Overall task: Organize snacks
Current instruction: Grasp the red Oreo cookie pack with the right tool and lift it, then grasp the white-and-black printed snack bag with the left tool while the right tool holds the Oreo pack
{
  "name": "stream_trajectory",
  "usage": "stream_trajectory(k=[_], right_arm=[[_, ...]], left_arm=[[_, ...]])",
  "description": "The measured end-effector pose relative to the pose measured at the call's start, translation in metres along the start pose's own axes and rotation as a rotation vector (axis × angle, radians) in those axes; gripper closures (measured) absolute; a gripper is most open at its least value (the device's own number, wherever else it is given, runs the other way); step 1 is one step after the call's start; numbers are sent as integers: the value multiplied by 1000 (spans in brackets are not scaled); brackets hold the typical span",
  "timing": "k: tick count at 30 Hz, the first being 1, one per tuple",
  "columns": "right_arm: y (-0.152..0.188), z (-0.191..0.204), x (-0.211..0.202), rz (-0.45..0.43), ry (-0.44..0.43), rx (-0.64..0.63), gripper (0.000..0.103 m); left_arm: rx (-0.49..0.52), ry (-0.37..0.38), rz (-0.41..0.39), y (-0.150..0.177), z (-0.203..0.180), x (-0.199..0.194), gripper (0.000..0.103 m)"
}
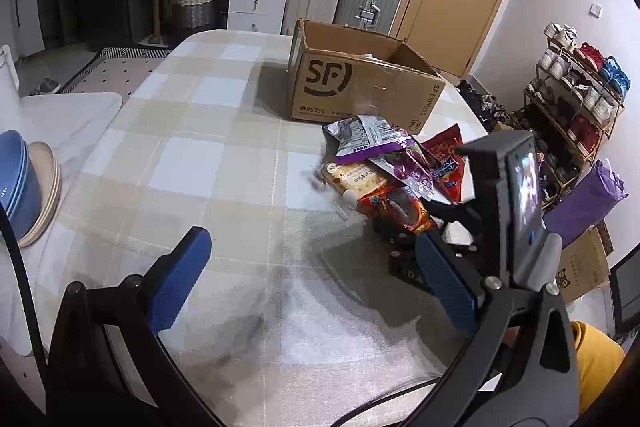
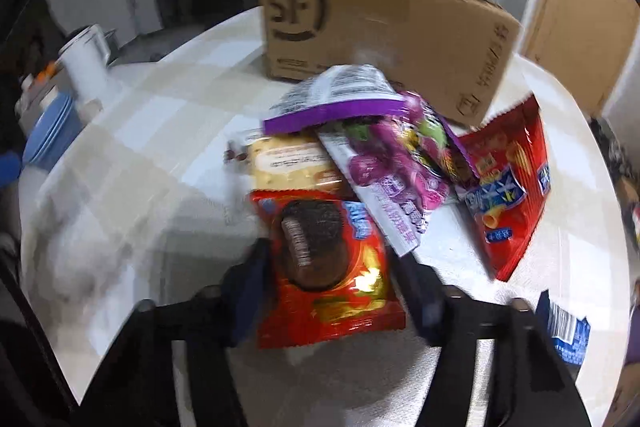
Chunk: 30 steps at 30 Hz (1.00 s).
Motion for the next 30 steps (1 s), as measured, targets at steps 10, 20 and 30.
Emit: stream_trajectory(k=[10, 20, 30], right_arm=[[20, -1, -36, -40, -138, 107, 59], [33, -40, -97, -169, -215, 336, 59], [41, -50, -124, -205, -225, 373, 59]], left_arm=[[-23, -24, 5, 2, 7, 6, 1], [-55, -26, 44, 7, 12, 24, 1], [-51, 22, 71, -12, -14, 54, 1]])
Point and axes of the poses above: each gripper's, at about its wrist camera, not at the fingertips, and x roughly the way its jaws point, z to its left, y to its underside, the point moved 9 cm from there along x, roughly the way its jaws point, and after that the axes turned 8 degrees about -x, right-handed, at the moved point
